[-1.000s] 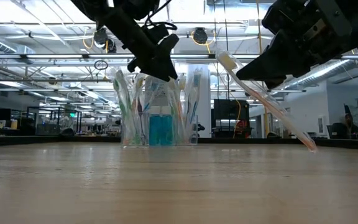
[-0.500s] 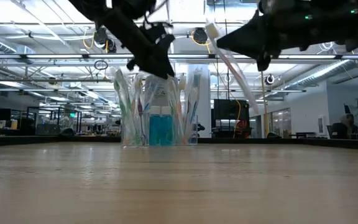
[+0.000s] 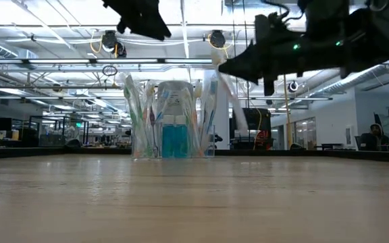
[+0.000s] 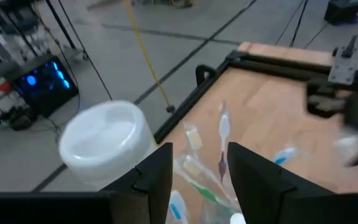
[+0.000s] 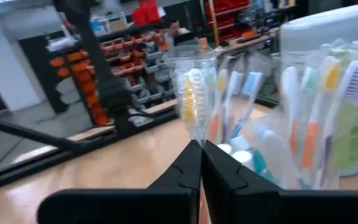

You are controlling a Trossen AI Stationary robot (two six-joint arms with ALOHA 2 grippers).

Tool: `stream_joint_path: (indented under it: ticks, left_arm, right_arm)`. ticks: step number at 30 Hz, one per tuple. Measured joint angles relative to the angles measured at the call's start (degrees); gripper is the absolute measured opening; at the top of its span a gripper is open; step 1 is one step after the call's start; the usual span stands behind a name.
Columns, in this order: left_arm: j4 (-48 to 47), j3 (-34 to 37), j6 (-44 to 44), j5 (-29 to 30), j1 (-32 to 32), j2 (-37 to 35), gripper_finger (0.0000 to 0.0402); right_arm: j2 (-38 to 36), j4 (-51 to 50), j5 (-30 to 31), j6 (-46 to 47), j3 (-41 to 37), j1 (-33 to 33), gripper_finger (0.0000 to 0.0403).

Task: Pick & Place toothbrushing station
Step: Put the orange toothbrush into the transparent organizer

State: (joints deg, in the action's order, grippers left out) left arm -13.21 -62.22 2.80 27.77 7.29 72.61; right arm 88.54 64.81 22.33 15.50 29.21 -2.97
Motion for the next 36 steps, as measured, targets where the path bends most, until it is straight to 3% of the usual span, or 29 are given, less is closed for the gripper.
stream_joint_path:
  ticks: [10, 15, 19, 30, 33, 36]
  left_arm:
    - [-0.9, 0.0, -3.6, 4.5, -4.2, -1.4, 0.0159]
    - [-2.1, 0.0, -4.5, 5.4, -4.8, -1.4, 0.0159]
    - [-3.5, 0.0, -4.2, 5.9, -4.8, -1.4, 0.0159]
    - [-6.2, 0.0, -4.1, 8.8, -5.0, -1.4, 0.0159]
    - [-9.9, 0.0, -1.6, 11.1, -5.6, -1.4, 0.0159]
    - [-15.3, 0.0, 2.6, 9.8, -7.1, -1.4, 0.0159]
  right_arm:
    - [6.4, -1.2, -0.2, -11.1, 7.3, 9.9, 0.0000]
    - [6.9, -1.1, -5.5, -16.2, 12.3, 14.2, 0.0000]
    - [7.0, -1.7, -6.1, -17.6, 16.1, 16.6, 0.0000]
    - [11.2, -2.7, -6.1, -16.3, 18.3, 18.3, 0.0000]
    - [13.1, -2.6, -6.1, -16.6, 18.3, 18.3, 0.0000]
    - [14.9, -2.3, -6.1, -17.5, 18.3, 18.3, 0.0000]
